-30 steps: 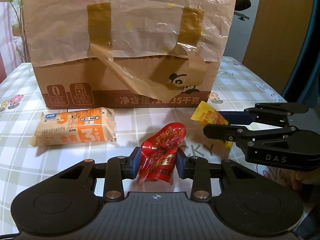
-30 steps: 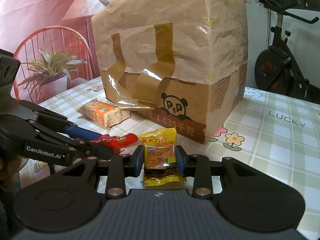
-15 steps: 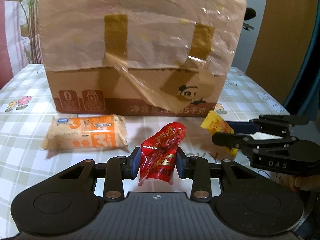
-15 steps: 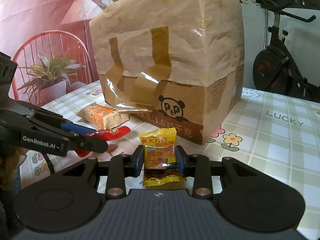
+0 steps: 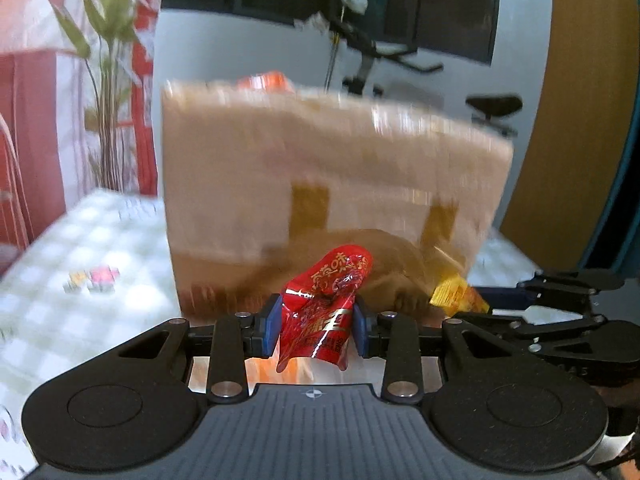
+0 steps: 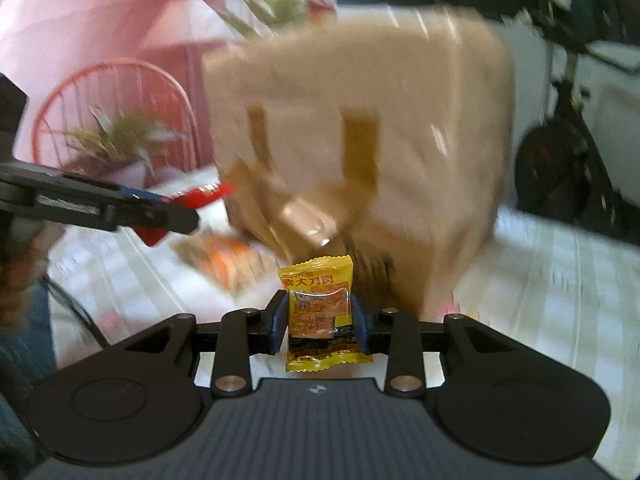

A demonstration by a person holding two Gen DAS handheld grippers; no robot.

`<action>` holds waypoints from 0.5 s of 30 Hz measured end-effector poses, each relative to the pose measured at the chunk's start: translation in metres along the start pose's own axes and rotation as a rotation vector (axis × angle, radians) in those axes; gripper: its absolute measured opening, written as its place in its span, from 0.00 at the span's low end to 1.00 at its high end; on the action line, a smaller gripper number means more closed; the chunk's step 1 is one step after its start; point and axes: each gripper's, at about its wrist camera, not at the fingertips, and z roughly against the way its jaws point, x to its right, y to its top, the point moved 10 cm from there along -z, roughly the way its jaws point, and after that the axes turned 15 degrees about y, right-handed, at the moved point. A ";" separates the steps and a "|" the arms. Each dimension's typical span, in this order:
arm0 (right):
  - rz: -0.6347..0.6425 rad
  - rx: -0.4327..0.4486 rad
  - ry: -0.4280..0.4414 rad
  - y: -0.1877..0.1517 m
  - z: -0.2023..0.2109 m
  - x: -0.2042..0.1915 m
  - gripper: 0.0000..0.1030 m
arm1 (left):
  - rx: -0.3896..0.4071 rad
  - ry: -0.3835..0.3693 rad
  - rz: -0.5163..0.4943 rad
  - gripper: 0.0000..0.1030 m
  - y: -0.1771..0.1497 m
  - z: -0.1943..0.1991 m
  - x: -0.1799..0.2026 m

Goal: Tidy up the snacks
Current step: 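Carry both packets over the box and open both tools to drop them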

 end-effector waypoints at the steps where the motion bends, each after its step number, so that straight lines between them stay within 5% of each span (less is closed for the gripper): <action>1: 0.025 0.014 0.002 0.011 0.003 -0.004 0.34 | 0.026 -0.003 0.001 0.37 0.010 0.005 -0.002; 10: 0.146 0.173 0.030 0.114 0.035 -0.022 0.34 | 0.201 -0.058 0.017 0.37 0.091 0.038 -0.006; 15: 0.155 0.165 -0.035 0.149 0.026 -0.005 0.34 | 0.229 -0.067 -0.002 0.37 0.131 0.019 0.004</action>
